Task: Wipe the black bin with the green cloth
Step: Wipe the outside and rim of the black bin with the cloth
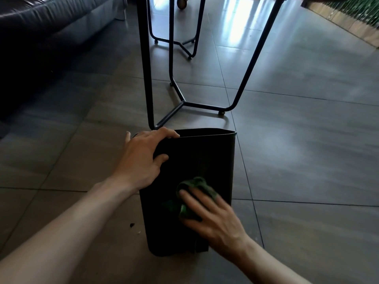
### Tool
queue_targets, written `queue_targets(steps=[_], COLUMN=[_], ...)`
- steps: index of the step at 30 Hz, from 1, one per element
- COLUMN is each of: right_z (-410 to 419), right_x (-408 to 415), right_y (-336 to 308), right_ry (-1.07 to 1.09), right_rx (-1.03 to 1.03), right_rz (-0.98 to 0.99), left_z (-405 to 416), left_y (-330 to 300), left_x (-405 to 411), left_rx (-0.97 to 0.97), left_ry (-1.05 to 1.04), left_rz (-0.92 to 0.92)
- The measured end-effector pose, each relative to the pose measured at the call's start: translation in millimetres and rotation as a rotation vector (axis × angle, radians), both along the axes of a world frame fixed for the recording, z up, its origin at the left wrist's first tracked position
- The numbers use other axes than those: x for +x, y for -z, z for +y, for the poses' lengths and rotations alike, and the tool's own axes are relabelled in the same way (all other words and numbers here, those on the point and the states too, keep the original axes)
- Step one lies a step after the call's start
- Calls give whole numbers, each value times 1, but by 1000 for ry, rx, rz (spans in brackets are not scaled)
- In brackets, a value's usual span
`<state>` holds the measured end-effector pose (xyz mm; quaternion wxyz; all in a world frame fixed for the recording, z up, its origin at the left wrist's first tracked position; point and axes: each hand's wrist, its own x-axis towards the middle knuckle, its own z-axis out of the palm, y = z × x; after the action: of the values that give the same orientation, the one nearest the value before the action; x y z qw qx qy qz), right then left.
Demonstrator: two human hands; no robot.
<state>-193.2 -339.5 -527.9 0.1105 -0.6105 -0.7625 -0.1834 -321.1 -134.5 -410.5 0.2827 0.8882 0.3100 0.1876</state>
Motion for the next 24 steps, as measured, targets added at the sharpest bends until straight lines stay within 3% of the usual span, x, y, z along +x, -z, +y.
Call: queue_targets(steps=[6,9,13,16,21,24], right_z=[41,49,17,-7,-6,10], right_x=[44,23,-27,-39,-4,26], right_y=[-57,-46,12,36,11,-25], right_ry=[542,455,207,60,7,194], right_rx=[376,352,37,-84,16,238], right_rz=[344,280,112,76,-18,161], left_z=[0,1,0,-1,-5,-6], left_y=[2,2,3,2,1,1], left_x=[2,3,3,2,3,3], left_rx=[-21,-4,14,10,18,21], left_ry=[2,7,1,0,34,36], left_rz=[-15,-3,7,3,-12,-13])
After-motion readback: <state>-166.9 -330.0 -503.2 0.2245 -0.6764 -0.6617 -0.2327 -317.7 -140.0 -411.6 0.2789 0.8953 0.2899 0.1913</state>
